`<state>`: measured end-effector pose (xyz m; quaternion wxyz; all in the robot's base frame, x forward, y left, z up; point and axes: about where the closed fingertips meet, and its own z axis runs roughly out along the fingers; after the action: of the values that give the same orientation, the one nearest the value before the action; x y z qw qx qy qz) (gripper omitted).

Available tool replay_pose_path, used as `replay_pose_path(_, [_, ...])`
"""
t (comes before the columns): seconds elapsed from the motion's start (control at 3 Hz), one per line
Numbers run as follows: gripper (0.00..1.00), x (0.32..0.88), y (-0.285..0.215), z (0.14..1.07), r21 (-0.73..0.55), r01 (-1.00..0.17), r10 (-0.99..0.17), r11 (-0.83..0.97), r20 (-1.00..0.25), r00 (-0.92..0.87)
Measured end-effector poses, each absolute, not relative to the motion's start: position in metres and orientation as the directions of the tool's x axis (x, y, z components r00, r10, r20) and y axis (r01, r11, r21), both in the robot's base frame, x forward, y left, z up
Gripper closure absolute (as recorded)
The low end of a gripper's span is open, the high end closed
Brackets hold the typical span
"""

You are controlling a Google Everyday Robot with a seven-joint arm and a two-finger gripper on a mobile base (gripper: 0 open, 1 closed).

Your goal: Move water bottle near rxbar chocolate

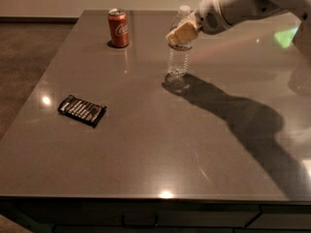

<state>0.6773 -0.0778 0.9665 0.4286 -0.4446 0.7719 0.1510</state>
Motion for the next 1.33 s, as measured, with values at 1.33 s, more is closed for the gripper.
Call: replay_pose_path(1.33, [1.00,0.612,0.048,0.958,-0.097,-0.973,-0.579,0.211,-0.814,-0.045])
